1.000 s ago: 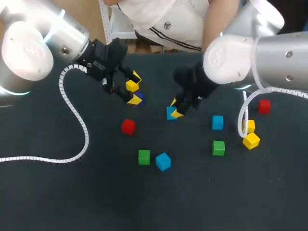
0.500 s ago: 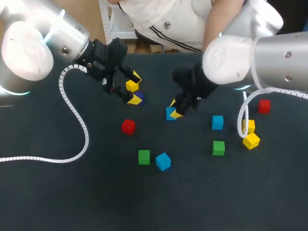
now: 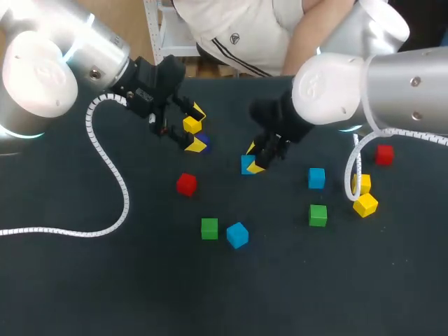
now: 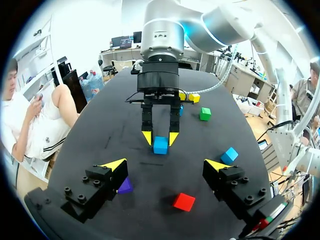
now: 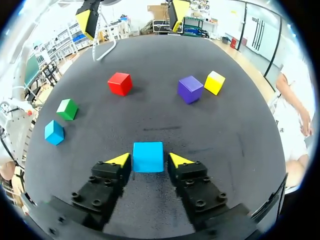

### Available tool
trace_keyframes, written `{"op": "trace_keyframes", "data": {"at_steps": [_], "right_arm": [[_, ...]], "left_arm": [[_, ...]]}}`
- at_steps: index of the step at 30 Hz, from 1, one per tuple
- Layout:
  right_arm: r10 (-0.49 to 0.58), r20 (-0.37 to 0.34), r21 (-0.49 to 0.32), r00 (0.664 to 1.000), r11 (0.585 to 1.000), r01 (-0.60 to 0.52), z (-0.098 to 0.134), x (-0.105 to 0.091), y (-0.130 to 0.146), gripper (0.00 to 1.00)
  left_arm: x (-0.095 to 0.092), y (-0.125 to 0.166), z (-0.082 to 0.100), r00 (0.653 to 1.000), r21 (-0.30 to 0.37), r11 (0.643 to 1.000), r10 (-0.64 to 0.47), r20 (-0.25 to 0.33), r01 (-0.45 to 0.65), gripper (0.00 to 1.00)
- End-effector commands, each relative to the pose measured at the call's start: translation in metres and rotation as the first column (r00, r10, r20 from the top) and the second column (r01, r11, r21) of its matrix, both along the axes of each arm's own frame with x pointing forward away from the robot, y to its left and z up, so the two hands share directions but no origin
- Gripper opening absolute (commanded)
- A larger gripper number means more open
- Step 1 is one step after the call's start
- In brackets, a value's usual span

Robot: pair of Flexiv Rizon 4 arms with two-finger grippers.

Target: Place the blue cubes, place green cubes on the blue cubes, place the yellow cubes on the green cubes, then place the red cubes on the yellow cubes, and place purple cube on the red cubes.

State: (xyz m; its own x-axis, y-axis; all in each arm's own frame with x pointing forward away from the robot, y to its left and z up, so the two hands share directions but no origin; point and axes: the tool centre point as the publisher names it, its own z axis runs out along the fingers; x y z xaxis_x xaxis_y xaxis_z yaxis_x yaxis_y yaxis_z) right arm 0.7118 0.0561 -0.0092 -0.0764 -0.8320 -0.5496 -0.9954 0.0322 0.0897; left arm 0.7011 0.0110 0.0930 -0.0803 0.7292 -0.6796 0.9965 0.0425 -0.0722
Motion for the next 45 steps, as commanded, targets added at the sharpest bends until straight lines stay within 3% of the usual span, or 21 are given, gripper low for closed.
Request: {"op": "trace_keyframes", "data": {"at_steps": [1, 16, 27, 39, 45], "right_arm": [[-0.007, 0.005, 0.004, 1.000, 1.000, 0.007, 0.003, -0.002, -0.004, 1.00], [-0.022, 0.042, 0.037, 0.999, 0.999, 0.021, 0.028, -0.002, -0.031, 1.00], [-0.001, 0.090, 0.013, 0.996, 1.000, 0.000, 0.060, -0.027, -0.063, 1.00], [-0.007, 0.106, -0.027, 0.994, 1.000, 0.010, 0.068, -0.050, -0.104, 1.00], [0.002, 0.076, -0.039, 0.997, 0.999, 0.001, 0.063, -0.057, -0.125, 1.00]], "left_arm": [[0.000, 0.000, 0.000, 1.000, -0.001, 1.000, 0.000, 0.000, 0.000, 1.00], [0.000, 0.000, 0.000, 1.000, -0.001, 1.000, 0.000, 0.000, 0.000, 1.00], [0.000, 0.000, 0.000, 1.000, -0.001, 1.000, 0.000, 0.000, 0.000, 1.00], [0.000, 0.000, 0.000, 1.000, -0.001, 1.000, 0.000, 0.000, 0.000, 1.00], [0.000, 0.000, 0.000, 1.000, -0.001, 1.000, 0.000, 0.000, 0.000, 1.00]]}}
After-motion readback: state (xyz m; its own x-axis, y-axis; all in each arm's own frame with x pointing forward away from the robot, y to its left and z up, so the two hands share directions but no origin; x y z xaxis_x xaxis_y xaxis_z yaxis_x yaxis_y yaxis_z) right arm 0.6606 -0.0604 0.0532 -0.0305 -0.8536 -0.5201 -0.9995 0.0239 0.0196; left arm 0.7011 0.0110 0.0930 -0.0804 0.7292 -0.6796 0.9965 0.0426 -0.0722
